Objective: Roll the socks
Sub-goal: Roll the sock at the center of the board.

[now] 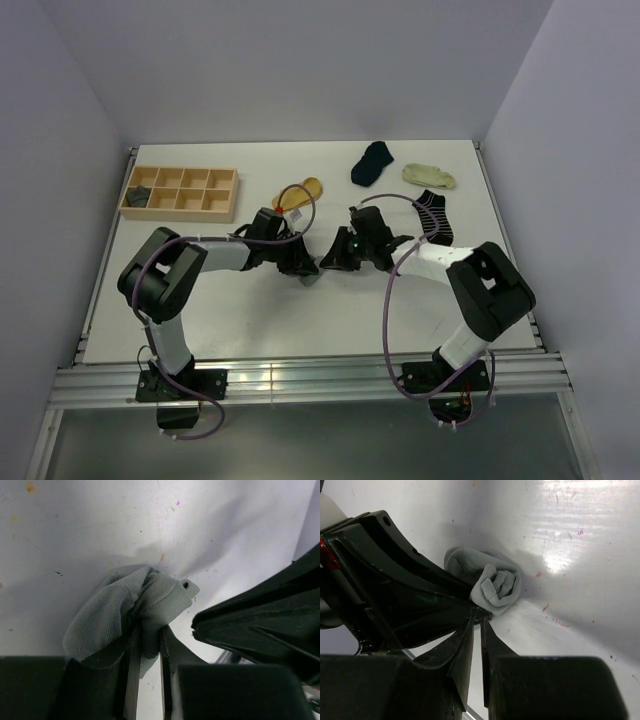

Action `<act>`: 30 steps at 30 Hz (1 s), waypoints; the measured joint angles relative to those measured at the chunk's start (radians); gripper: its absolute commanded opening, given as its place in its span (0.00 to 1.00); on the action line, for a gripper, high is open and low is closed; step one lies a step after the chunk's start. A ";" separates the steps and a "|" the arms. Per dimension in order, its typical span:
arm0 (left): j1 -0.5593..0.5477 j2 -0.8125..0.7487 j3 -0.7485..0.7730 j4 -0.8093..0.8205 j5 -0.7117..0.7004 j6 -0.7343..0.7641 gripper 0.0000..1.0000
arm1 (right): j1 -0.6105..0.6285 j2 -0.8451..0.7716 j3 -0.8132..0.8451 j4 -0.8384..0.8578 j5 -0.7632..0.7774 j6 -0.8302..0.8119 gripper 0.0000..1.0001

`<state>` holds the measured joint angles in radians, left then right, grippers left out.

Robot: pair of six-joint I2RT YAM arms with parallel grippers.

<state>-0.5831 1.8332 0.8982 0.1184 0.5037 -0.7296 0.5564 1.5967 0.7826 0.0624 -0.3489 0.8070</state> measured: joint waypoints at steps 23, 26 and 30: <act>0.066 0.062 -0.001 0.049 0.160 -0.062 0.00 | 0.007 0.129 0.060 0.079 -0.028 0.034 0.17; 0.066 0.062 0.000 0.046 0.160 -0.062 0.00 | 0.007 0.156 0.072 0.086 -0.028 0.034 0.17; 0.066 0.063 0.000 0.046 0.159 -0.061 0.00 | 0.007 0.193 0.085 0.104 -0.035 0.034 0.16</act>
<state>-0.5171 1.8957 0.8982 0.1642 0.6624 -0.7910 0.5632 1.7897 0.8677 0.1661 -0.3840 0.8410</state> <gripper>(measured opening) 0.223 0.160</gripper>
